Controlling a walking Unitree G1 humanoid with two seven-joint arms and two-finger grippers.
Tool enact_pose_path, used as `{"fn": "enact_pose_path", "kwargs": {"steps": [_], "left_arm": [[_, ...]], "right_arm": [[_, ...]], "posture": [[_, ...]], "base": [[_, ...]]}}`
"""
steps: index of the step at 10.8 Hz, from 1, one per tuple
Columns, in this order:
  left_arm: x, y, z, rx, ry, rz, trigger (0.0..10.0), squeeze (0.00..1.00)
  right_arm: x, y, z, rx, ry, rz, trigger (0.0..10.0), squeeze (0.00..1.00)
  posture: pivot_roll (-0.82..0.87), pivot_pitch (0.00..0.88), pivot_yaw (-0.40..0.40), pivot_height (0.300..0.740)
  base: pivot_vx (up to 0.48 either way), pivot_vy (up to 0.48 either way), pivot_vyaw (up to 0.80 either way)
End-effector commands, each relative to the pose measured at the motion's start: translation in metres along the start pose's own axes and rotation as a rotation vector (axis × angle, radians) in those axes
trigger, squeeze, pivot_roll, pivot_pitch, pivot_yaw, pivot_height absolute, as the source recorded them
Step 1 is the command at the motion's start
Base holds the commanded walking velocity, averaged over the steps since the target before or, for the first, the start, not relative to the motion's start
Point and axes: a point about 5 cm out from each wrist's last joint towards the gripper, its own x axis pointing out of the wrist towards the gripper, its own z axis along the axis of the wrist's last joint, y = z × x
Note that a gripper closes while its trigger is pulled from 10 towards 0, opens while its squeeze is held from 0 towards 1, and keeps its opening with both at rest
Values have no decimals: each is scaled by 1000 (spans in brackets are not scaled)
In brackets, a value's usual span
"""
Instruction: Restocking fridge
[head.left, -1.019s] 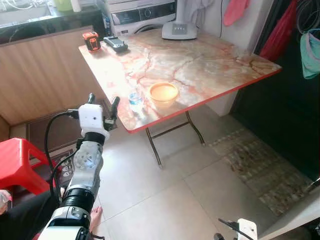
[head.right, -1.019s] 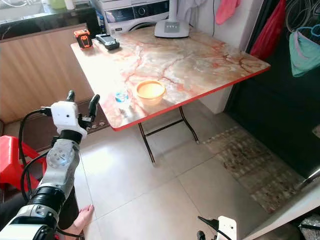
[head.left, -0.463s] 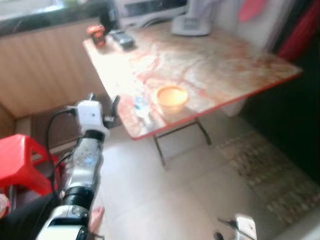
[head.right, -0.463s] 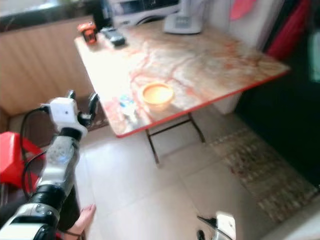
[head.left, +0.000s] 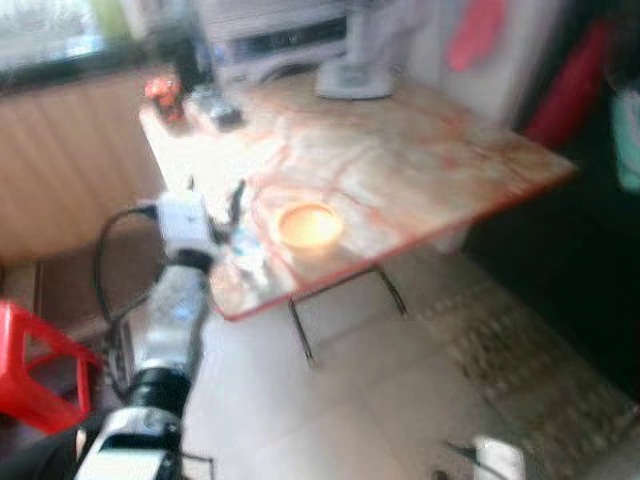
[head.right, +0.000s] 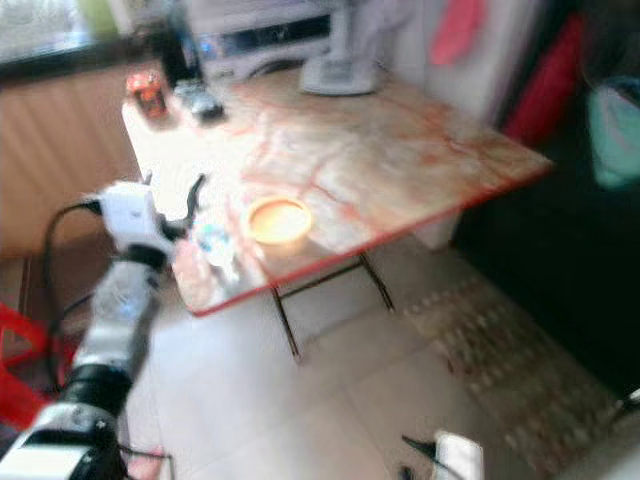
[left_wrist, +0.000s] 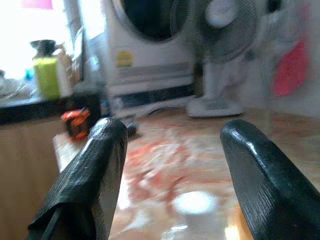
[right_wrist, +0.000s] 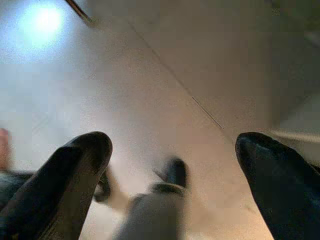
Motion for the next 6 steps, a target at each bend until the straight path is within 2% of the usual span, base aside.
{"fn": "enact_pose_path", "kwargs": {"steps": [1, 2, 4, 6], "left_arm": [[2, -8, 2, -13, -3, -28, 10000, 0], [3, -8, 4, -12, -12, -30, 10000, 0], [7, -10, 13, -5, -49, -26, 10000, 0], [19, -11, 35, 14, -107, -4, 10000, 0]], "right_arm": [[-3, -9, -5, -2, 13, -19, 10000, 0], [-3, -9, -6, -3, 14, -18, 10000, 0], [-3, -8, -6, -3, 15, -16, 10000, 0], [-3, -8, -5, 1, 14, -17, 10000, 0]], "posture": [[68, 42, 22, 740], [68, 40, 24, 740], [67, 42, 26, 740], [71, 52, 25, 740]], "base": [[274, 0, 0], [277, 0, 0], [0, 0, 0], [0, 0, 0]]}}
